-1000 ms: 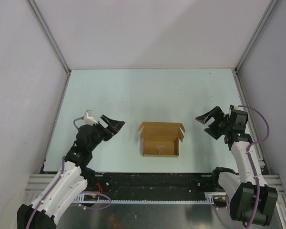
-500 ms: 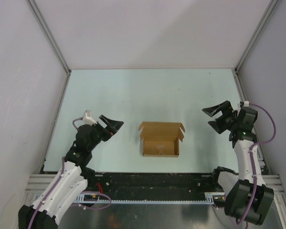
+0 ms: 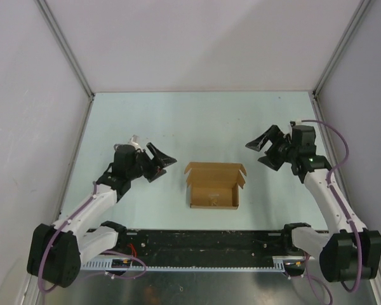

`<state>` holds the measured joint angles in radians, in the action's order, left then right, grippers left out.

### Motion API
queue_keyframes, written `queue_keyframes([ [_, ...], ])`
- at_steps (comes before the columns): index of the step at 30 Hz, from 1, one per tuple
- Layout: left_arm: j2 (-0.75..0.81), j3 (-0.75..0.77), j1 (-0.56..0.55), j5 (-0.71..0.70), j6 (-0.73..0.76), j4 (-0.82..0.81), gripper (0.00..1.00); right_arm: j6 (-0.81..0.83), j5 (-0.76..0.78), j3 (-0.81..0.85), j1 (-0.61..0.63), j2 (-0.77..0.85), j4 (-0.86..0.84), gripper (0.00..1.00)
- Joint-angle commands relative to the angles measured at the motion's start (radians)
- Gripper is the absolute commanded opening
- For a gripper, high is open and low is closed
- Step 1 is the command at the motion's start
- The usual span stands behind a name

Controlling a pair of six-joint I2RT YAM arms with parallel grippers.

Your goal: Fold the paper box

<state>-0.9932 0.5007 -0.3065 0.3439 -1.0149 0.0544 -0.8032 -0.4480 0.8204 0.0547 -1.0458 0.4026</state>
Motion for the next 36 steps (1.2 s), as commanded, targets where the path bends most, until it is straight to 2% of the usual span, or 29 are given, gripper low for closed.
queue_keyframes([
  [1, -0.065, 0.088, -0.005, 0.095, -0.045, -0.019, 0.82, -0.021, 0.074, 0.029, 0.063, -0.071, 0.048, 0.93],
  [5, -0.116, 0.153, -0.032, 0.112, -0.051, -0.019, 0.81, -0.040, 0.075, 0.029, 0.128, -0.112, 0.025, 0.87],
  [10, -0.171, 0.231, -0.141, 0.089, -0.065, -0.019, 0.79, -0.054, 0.086, 0.029, 0.191, -0.131, 0.015, 0.79],
  [16, -0.226, 0.245, -0.227, 0.072, -0.079, -0.021, 0.77, -0.036, 0.114, 0.025, 0.221, -0.108, 0.062, 0.79],
  [29, -0.229, 0.210, -0.238, 0.055, -0.103, -0.021, 0.79, -0.053, 0.088, -0.018, 0.249, -0.092, 0.042, 0.80],
  [36, -0.167, 0.202, -0.236, 0.018, -0.181, -0.022, 0.88, -0.047, 0.109, -0.023, 0.254, -0.065, 0.056, 0.81],
])
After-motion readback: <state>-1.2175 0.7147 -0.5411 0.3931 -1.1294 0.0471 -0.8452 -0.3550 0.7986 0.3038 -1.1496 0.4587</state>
